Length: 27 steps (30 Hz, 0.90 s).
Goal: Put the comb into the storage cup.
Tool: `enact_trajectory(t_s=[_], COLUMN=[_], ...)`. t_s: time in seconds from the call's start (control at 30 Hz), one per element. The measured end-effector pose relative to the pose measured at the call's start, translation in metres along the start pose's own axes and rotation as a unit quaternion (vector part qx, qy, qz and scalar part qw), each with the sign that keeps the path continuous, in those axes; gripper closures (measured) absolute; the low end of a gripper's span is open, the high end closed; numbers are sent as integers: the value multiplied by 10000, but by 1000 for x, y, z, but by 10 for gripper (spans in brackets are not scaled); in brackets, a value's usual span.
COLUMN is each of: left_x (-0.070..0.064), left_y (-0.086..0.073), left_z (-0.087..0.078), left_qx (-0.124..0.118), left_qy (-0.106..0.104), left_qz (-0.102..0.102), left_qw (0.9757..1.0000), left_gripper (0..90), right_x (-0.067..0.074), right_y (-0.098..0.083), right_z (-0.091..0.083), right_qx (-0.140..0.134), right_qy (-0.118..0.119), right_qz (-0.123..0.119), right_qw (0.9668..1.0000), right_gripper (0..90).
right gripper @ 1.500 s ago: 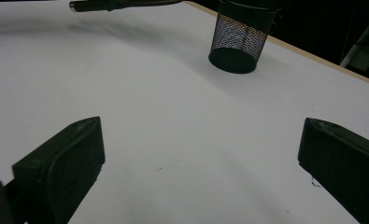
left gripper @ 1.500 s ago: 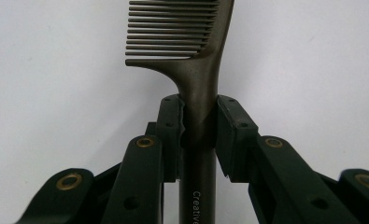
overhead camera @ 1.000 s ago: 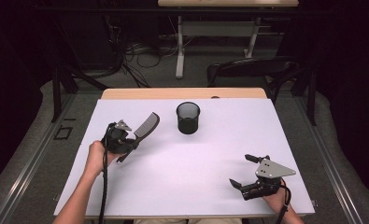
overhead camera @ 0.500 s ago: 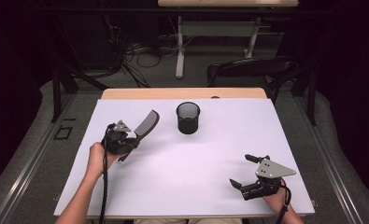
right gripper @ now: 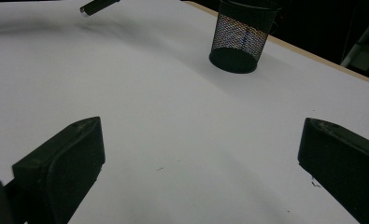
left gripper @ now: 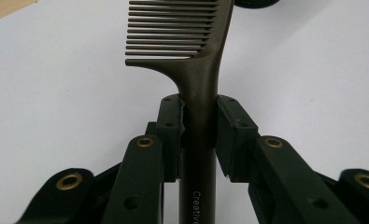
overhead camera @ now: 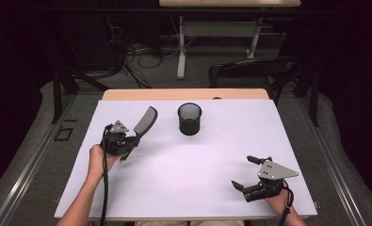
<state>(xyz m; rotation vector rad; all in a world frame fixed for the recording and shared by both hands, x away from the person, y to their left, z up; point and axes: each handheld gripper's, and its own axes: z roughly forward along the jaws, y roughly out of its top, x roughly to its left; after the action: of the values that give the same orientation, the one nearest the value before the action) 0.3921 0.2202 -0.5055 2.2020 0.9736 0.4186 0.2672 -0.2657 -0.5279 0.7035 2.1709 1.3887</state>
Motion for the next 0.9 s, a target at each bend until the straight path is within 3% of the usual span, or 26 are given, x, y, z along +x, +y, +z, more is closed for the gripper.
enact_trajectory(t_s=[0.6, 0.9], left_x=[0, -3], left_y=[0, 3], left_z=[-2, -3], left_qx=[-536, -837], left_qy=[201, 269], left_qz=[-109, -133], left_qw=[9983, 9960], left_gripper=[726, 727], right_x=[0, 0], right_y=[0, 0], right_z=[0, 0], right_qx=[0, 0], right_qy=[0, 1], right_qz=[-7, -10], right_qw=[10000, 10000], right_gripper=[3, 3])
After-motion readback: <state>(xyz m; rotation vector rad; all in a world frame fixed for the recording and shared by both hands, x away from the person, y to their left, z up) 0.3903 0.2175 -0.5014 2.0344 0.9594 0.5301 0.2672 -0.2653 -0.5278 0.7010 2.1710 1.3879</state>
